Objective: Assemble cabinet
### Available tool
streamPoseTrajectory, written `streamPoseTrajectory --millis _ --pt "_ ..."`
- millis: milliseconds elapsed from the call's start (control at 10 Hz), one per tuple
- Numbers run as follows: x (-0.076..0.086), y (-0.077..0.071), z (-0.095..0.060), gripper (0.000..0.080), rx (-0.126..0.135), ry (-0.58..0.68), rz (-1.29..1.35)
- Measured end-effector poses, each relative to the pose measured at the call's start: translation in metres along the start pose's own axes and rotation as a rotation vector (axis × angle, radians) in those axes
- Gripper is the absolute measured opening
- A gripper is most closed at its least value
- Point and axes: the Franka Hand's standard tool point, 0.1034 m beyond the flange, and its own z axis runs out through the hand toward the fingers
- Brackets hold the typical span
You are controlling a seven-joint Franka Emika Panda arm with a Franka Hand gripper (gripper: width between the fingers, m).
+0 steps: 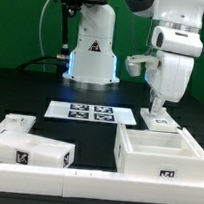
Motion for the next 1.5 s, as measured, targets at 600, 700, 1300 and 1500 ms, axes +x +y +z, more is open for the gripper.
streamPoseTrajectory --millis 600,700,1300,1500 --pt "0.009 0.003 0.0 0.0064 0.01 -0.012 0.085" --pt "0.009 0.003 0.0 0.0064 0.01 -0.012 0.086" --pt "0.006 0.055 -0.003 0.0064 0.045 -0.071 0.053" --pt "0.004 0.066 -0.001 0.0064 0.044 -0.074 0.035"
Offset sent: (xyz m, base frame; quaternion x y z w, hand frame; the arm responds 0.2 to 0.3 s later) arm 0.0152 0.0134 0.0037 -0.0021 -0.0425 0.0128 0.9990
